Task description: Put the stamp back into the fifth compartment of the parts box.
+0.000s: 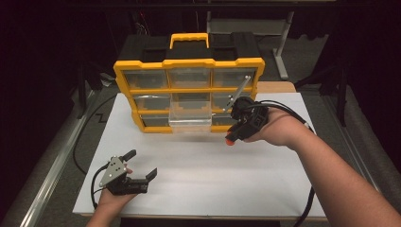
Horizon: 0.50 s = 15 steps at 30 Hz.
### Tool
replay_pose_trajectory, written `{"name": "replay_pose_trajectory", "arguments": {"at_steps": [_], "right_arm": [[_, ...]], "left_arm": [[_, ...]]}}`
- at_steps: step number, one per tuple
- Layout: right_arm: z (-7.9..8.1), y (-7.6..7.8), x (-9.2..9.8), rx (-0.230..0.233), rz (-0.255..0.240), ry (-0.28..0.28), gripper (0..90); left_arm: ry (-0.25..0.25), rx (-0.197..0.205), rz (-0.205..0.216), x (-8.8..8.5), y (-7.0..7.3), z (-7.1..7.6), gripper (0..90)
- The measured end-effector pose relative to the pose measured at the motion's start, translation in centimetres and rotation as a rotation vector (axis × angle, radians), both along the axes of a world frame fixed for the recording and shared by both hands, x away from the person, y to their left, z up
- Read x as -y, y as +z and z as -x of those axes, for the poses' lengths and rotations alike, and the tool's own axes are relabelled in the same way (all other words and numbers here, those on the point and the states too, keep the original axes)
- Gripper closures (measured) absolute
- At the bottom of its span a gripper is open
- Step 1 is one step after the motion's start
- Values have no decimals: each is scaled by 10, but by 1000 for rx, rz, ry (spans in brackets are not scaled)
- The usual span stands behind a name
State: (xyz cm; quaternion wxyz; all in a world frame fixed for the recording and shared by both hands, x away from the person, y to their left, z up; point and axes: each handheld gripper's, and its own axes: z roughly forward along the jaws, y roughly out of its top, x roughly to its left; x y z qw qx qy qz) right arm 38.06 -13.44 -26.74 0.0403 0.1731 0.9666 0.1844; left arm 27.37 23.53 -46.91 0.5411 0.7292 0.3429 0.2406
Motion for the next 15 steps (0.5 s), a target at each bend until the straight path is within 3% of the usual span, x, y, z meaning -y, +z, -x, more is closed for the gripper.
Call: {"name": "replay_pose_trajectory", "arguments": {"at_steps": [15], "right_arm": [[-5, 23, -7, 11, -2, 8, 736]], "left_arm": [[4, 2, 4, -1, 0, 0, 3]]}}
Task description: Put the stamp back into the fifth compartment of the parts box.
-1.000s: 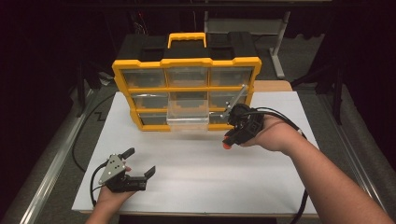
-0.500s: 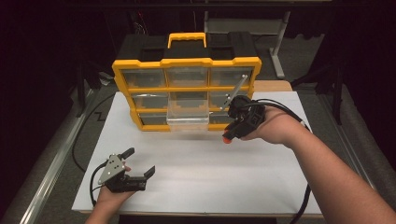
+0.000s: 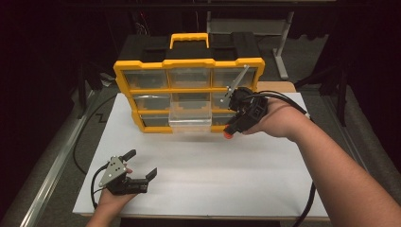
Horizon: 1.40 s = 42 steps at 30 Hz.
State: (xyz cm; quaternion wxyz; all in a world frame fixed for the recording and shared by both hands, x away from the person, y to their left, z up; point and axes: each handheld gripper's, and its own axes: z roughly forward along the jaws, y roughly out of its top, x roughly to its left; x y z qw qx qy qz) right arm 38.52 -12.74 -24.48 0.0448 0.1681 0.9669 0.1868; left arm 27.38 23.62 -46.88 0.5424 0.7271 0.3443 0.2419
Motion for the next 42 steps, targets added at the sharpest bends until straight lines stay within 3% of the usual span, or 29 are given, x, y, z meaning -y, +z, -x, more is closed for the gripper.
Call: {"name": "replay_pose_trajectory", "arguments": {"at_steps": [30, 42], "right_arm": [[-18, 37, -26, 36, -9, 17, 735], [-29, 36, -43, 39, -7, 26, 735]], "left_arm": [[-10, 3, -9, 0, 0, 0, 3], [-12, 4, -10, 1, 0, 0, 3]]}}
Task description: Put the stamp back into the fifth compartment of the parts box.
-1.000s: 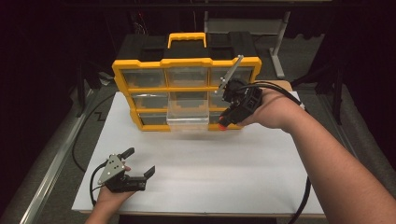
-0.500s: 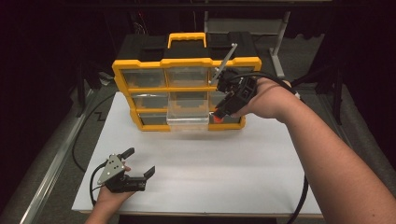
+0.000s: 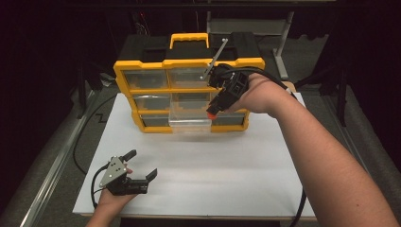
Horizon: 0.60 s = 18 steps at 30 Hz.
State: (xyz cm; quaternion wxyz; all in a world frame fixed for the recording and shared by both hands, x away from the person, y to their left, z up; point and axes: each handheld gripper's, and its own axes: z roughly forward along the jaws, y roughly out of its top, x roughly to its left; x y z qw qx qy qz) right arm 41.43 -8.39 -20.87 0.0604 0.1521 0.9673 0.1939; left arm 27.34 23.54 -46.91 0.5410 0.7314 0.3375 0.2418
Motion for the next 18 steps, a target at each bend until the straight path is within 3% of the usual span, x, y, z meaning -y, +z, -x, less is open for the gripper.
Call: {"name": "replay_pose_trajectory", "arguments": {"at_steps": [18], "right_arm": [[-13, -4, -16, 3, -4, 2, 735]], "left_arm": [[-1, 0, 1, 0, 0, 0, 3]]}}
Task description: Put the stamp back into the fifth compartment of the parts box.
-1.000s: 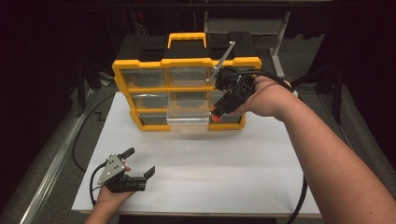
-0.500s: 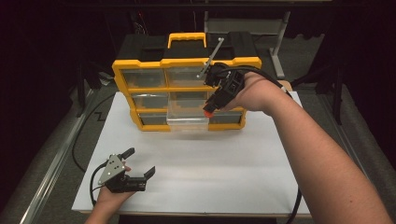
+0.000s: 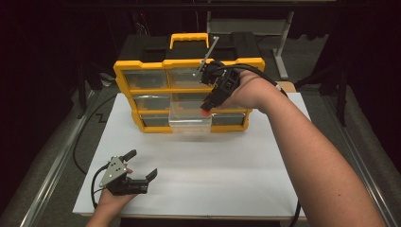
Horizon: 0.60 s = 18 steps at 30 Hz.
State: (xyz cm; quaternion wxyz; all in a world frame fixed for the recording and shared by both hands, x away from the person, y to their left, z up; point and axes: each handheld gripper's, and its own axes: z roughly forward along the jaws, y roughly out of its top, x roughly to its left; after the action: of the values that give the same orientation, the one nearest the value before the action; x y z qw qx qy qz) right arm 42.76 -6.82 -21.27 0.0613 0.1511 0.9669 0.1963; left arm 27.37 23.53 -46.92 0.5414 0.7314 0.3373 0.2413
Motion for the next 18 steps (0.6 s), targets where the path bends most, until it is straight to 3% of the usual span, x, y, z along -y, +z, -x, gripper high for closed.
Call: {"name": "replay_pose_trajectory", "arguments": {"at_steps": [18], "right_arm": [[-11, -1, -22, 4, 3, 17, 734]], "left_arm": [[-7, -1, 3, 0, 0, 0, 3]]}}
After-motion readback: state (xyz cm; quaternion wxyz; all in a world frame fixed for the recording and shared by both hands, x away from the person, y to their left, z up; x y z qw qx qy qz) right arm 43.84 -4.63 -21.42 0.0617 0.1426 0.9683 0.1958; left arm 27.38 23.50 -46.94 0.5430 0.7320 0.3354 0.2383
